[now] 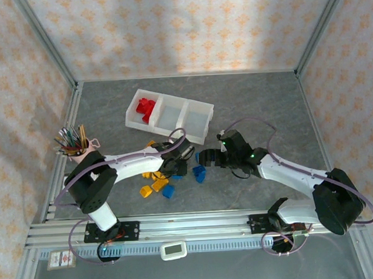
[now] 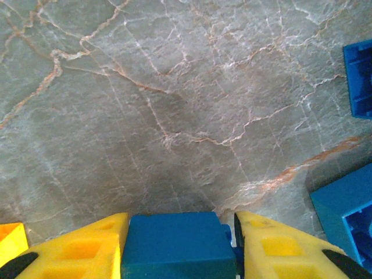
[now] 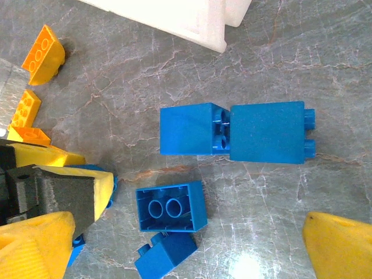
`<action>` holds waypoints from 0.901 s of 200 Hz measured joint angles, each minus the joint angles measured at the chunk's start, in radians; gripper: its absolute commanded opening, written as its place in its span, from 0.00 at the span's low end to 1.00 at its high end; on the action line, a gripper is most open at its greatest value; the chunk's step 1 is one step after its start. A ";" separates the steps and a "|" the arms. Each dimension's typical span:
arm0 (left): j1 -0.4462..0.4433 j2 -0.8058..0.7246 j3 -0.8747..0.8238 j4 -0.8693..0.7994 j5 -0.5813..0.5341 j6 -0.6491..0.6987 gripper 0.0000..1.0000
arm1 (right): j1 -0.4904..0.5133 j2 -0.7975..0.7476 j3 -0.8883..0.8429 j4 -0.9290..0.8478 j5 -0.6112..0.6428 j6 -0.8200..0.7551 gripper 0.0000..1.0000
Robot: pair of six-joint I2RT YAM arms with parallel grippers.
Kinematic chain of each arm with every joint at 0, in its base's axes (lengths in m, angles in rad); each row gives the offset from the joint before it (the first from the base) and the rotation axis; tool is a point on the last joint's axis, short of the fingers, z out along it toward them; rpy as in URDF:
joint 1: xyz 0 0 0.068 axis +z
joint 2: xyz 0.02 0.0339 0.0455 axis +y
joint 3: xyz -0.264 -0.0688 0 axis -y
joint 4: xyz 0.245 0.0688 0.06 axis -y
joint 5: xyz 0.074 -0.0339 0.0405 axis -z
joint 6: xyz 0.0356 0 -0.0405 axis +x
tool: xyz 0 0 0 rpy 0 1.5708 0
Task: Sort the legos into containers by color
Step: Pick up the lego from the middle-left of the table, then place the lego in the container.
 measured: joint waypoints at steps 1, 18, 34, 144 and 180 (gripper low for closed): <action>0.000 -0.001 0.000 -0.001 -0.001 0.000 0.37 | 0.000 0.000 0.000 0.000 0.000 0.000 1.00; 0.001 -0.018 0.016 -0.026 -0.024 0.001 0.36 | 0.000 0.002 0.016 -0.003 0.000 0.000 1.00; 0.010 -0.039 0.061 -0.058 -0.051 0.008 0.36 | 0.000 0.002 0.047 -0.007 0.000 0.000 1.00; 0.369 0.192 0.602 -0.018 -0.160 0.158 0.35 | -0.113 0.093 0.211 0.047 0.023 0.020 1.00; 0.396 0.399 0.732 -0.003 -0.156 0.175 0.43 | -0.124 0.108 0.221 0.072 0.023 0.028 1.00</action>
